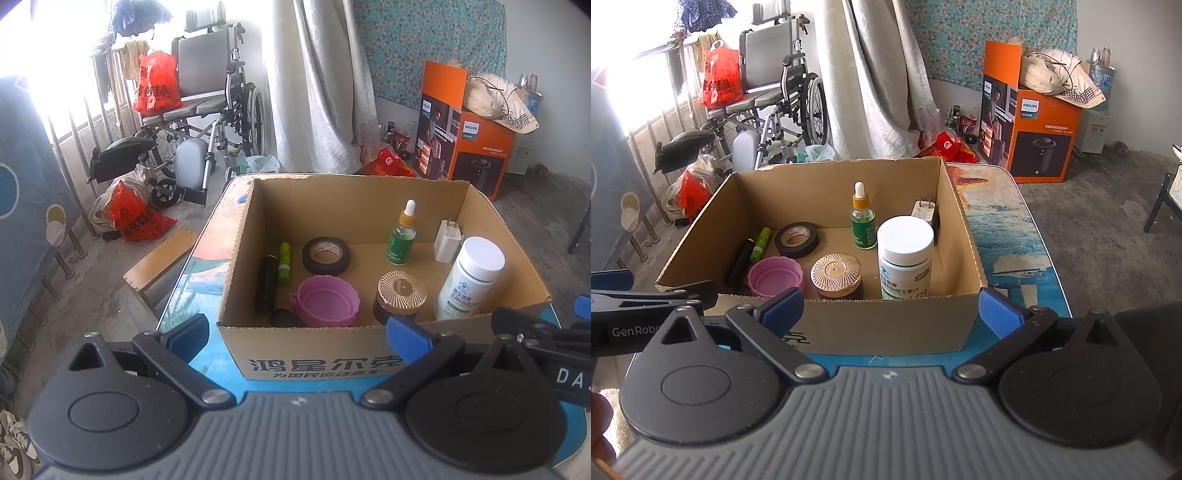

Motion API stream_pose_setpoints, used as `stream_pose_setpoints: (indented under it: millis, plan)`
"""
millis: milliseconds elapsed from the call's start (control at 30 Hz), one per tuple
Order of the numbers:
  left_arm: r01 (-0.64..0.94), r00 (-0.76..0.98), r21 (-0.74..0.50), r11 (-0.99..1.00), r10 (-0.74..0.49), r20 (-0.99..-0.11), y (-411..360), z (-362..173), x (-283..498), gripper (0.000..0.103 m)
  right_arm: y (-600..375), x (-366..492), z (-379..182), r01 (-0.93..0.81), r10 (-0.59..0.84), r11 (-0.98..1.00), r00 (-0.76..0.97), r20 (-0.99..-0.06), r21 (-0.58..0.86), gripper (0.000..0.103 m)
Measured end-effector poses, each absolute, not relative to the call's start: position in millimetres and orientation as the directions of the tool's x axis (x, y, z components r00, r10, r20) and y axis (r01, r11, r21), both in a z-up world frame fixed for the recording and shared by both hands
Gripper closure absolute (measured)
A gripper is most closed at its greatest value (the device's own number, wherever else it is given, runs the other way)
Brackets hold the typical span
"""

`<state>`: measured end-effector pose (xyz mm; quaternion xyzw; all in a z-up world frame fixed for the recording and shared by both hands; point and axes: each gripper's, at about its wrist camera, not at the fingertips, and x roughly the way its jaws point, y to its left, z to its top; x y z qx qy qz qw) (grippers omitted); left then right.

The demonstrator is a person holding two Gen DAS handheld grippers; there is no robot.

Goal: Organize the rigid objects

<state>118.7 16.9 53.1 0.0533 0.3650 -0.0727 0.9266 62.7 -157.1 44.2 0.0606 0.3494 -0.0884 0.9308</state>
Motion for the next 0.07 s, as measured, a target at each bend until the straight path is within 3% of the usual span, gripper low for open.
stream_pose_setpoints:
  millis: [67]
  plan:
    - [0.174, 0.723, 0.044, 0.984, -0.097, -0.684, 16.7, 53.3, 118.8, 0.0, -158.5, 62.3, 42.8, 0.209, -0.122, 0.977, 0.739, -0.663, 0.053, 0.001]
